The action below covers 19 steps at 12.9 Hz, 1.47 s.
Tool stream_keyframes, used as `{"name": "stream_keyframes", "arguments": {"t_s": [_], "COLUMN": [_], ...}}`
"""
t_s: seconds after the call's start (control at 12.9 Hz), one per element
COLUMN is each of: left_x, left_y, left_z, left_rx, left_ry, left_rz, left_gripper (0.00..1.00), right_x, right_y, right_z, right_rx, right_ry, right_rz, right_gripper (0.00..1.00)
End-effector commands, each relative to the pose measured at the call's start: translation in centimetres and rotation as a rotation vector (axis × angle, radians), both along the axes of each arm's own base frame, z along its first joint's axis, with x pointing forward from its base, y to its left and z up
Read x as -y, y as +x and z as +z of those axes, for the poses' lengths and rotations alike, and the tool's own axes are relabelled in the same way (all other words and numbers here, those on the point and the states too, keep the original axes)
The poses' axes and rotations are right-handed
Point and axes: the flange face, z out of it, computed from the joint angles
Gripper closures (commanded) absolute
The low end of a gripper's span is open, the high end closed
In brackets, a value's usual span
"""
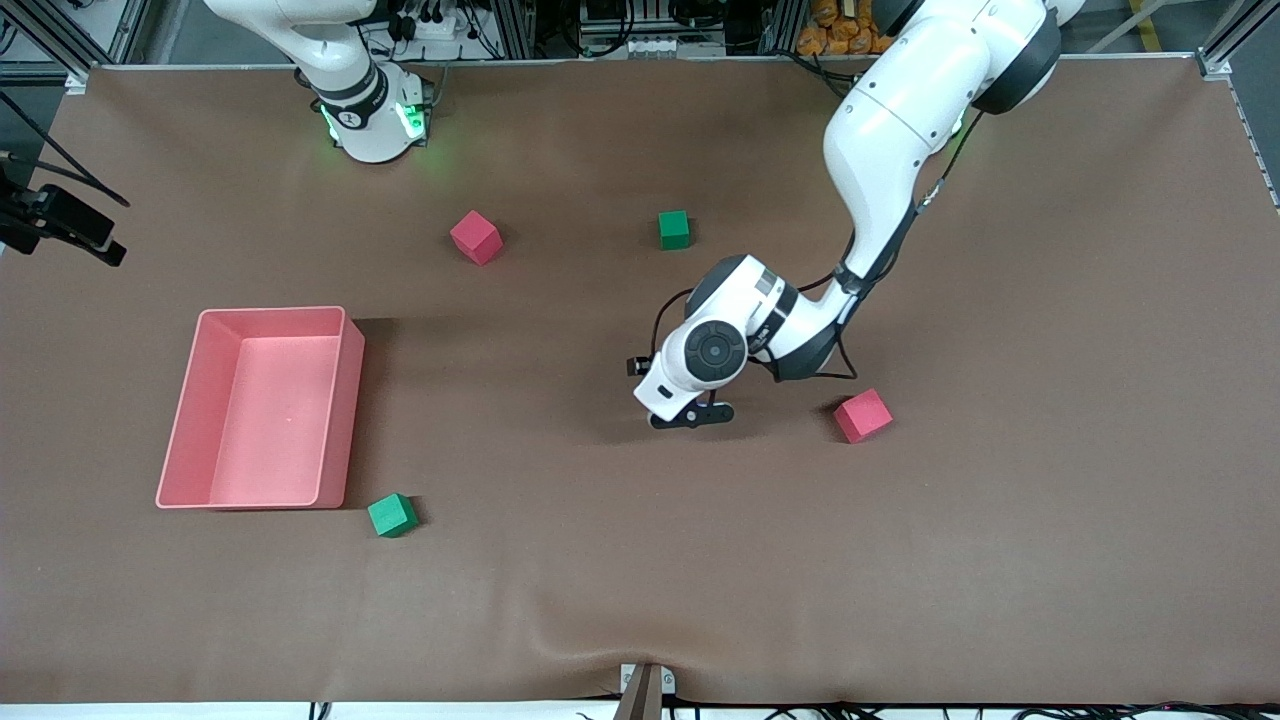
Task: Place and upright button with both arms
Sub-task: 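Lower the left gripper and grasp the button body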
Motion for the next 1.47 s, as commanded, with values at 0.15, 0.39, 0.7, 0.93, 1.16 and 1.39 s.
{"name": "stream_keyframes", "arguments": {"t_s": [0.15,0.39,0.7,0.93,1.16,1.39], "left_x": [0.9,0.8,0.3,0.4,1.8,3.6], "left_y": [-0.7,-0.9,-1.6,-1.6,-2.0,-2.7], "left_z": [-0.8,-0.9,-1.9,-1.4,1.1,5.2], "left_rx": [-0.018,-0.031,-0.069,-0.065,-0.031,0.235], "left_ry": [0.006,0.016,0.047,0.070,0.105,0.252], "left_rz": [0.002,-0.003,-0.002,0.043,0.146,0.126], "left_gripper": [0.21,0.38,0.90,1.00,1.00,1.00], "right_x": [0.7,0.5,0.5,0.3,0.4,0.3], "right_y": [1.1,1.4,1.3,1.5,1.5,1.5], "right_z": [1.2,1.1,1.3,1.6,1.6,1.6], "right_rx": [0.023,0.009,-0.002,-0.014,-0.014,-0.014], "right_ry": [-0.022,-0.022,-0.020,-0.023,-0.021,-0.021], "right_rz": [0.027,0.030,0.030,0.031,0.029,0.031], "right_gripper": [0.00,0.00,0.00,0.00,0.00,0.00]}}
